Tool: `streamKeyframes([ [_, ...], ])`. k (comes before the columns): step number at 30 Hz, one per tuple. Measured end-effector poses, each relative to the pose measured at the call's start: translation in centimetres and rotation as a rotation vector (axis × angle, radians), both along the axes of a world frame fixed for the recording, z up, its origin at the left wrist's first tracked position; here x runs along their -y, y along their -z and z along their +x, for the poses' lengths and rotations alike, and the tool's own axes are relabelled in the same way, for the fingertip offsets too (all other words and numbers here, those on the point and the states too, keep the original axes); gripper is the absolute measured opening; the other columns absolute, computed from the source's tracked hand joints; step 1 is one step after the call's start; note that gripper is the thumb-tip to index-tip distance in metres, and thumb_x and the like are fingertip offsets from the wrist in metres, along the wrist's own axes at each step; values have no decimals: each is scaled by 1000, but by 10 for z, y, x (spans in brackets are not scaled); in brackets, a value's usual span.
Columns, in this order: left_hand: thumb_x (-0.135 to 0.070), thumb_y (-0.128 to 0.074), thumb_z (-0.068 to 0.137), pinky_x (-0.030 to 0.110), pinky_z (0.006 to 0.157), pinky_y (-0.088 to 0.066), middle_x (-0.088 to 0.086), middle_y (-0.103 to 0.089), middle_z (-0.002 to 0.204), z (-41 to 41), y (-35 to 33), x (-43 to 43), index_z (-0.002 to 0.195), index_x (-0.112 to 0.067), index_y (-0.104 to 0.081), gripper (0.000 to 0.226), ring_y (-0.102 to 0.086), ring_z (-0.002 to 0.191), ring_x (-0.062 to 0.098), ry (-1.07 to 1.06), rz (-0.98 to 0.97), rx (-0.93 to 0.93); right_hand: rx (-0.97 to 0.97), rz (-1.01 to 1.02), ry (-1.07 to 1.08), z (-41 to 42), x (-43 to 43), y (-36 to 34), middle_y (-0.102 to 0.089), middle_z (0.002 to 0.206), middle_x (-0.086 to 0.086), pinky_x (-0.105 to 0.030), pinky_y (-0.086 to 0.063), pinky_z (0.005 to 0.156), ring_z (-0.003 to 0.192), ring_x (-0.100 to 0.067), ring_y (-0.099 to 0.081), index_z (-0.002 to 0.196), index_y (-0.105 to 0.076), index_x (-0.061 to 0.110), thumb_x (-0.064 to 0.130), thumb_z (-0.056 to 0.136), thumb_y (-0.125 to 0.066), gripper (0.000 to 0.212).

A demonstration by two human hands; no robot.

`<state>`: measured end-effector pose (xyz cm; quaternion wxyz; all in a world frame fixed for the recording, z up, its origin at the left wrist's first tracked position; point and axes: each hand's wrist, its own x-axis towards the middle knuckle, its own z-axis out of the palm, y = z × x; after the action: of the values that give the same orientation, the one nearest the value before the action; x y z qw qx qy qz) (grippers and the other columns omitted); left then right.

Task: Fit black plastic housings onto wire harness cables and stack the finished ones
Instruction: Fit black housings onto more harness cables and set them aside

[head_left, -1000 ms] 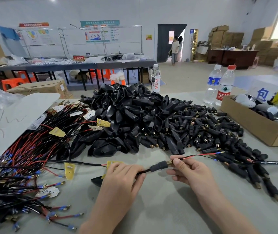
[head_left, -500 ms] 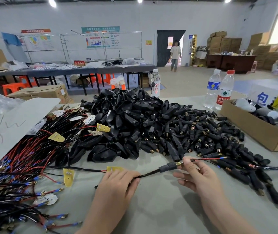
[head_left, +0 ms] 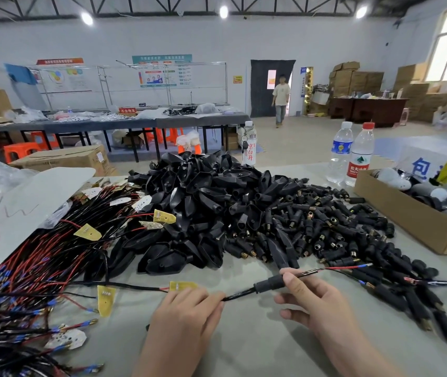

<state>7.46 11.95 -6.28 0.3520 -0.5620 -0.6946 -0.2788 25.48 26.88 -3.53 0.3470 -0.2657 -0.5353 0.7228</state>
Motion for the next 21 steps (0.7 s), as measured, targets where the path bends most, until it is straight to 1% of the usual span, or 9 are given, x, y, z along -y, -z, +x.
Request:
streamKeyframes([
  [5,-32,-54,89,23,67,-37,-12,-54,66,0,-1,1,81,-28,-75,22,-55,58,13,19,-53,-26,22,36,-33,-2,3,-3,-72,76,-9,-27,-56,53,66,-18,-70,85,-81,18,27,68,-75,21],
  [9,-31,-55,88,23,65,-38,-12,-54,63,5,-3,0,77,-28,-74,22,-56,57,12,23,-46,20,40,59,-66,-5,9,0,-73,76,-9,-29,-57,54,66,-18,-69,86,-81,18,25,65,-76,23],
  [12,-31,-56,86,22,64,-37,-13,-54,63,14,-5,-3,76,-27,-73,20,-54,57,11,53,-70,19,55,76,-87,-8,14,1,-73,74,-9,-28,-57,54,64,-17,-67,86,-82,17,24,65,-78,22],
  [14,-33,-58,84,21,65,-38,-14,-54,64,20,-6,-4,79,-26,-73,17,-55,58,9,93,-76,43,67,92,-89,-9,16,1,-71,70,-9,-27,-56,53,61,-16,-66,84,-82,16,23,64,-78,22],
  [15,-36,-60,82,21,66,-39,-16,-54,64,22,-7,-3,85,-26,-75,18,-56,59,8,104,-79,73,71,102,-85,-10,16,2,-71,69,-9,-26,-56,53,60,-15,-65,83,-82,16,24,63,-78,22],
  [17,-44,-60,81,22,67,-40,-17,-55,64,24,-10,-3,98,-25,-76,30,-57,59,5,100,-98,113,69,107,-79,-10,16,2,-73,71,-11,-26,-56,53,61,-14,-67,82,-83,16,24,63,-77,21],
  [18,-47,-59,83,21,67,-39,-17,-55,63,25,-11,-3,99,-26,-76,31,-56,59,6,94,-107,101,65,102,-82,-10,16,2,-74,73,-13,-27,-57,53,63,-15,-68,82,-83,16,24,65,-76,20],
  [21,-44,-56,87,21,66,-36,-16,-55,64,26,-11,-5,90,-30,-75,24,-54,59,8,79,-122,58,49,106,-96,-9,17,2,-75,78,-14,-28,-58,56,68,-17,-72,84,-83,18,28,72,-71,20],
])
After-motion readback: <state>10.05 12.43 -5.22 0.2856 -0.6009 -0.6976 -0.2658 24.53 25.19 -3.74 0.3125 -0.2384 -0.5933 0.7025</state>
